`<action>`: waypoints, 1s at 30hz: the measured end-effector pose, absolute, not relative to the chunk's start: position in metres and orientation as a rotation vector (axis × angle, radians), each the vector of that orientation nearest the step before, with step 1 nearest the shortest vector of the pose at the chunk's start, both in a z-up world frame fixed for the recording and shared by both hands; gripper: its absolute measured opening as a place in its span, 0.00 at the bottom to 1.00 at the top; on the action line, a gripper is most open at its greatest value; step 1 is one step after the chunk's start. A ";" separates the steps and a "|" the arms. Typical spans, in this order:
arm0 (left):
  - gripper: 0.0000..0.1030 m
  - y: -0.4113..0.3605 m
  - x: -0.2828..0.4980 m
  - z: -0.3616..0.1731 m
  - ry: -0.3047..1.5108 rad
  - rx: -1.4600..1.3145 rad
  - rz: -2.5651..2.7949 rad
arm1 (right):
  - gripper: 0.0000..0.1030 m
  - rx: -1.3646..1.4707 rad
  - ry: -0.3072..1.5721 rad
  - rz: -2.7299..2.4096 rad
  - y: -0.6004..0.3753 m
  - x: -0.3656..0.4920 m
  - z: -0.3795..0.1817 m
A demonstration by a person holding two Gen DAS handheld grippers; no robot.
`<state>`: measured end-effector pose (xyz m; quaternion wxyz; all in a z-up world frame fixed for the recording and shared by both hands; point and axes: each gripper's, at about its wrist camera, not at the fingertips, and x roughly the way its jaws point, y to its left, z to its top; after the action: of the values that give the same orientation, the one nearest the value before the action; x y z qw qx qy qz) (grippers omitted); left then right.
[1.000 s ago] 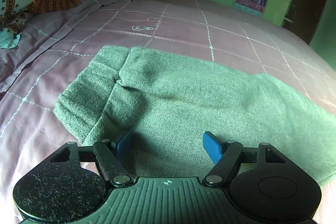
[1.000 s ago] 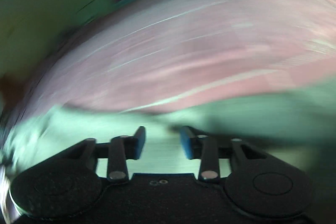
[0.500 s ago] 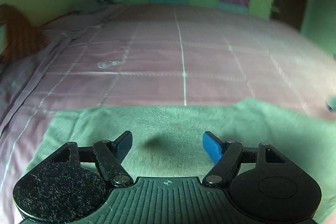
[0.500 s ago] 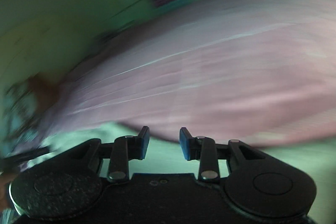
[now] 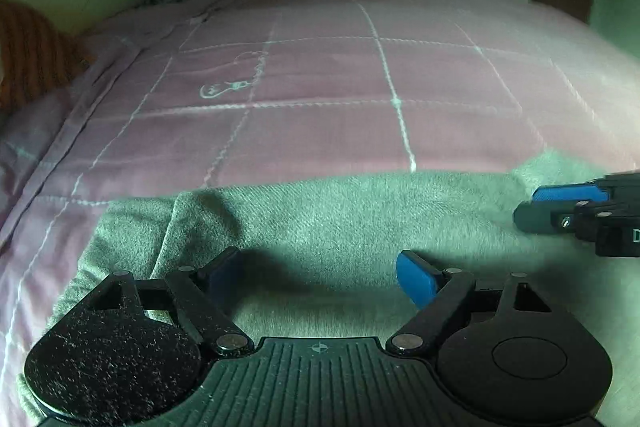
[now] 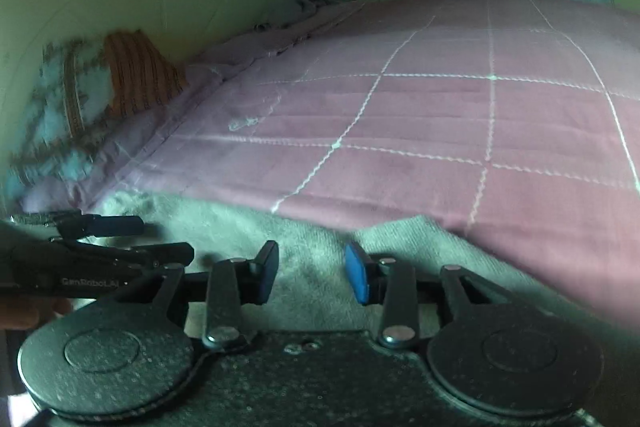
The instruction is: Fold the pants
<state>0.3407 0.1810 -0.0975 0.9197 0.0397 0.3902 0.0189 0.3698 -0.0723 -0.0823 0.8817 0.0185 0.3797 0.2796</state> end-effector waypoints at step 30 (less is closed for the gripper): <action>0.82 0.200 0.220 -0.091 0.851 -0.095 0.107 | 0.41 0.875 0.530 -0.248 -0.582 0.074 -0.046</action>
<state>0.2199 0.2004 -0.0911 0.9084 -0.0461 0.4123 0.0518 0.0736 -0.5822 -0.0465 0.8648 0.4174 0.2528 -0.1184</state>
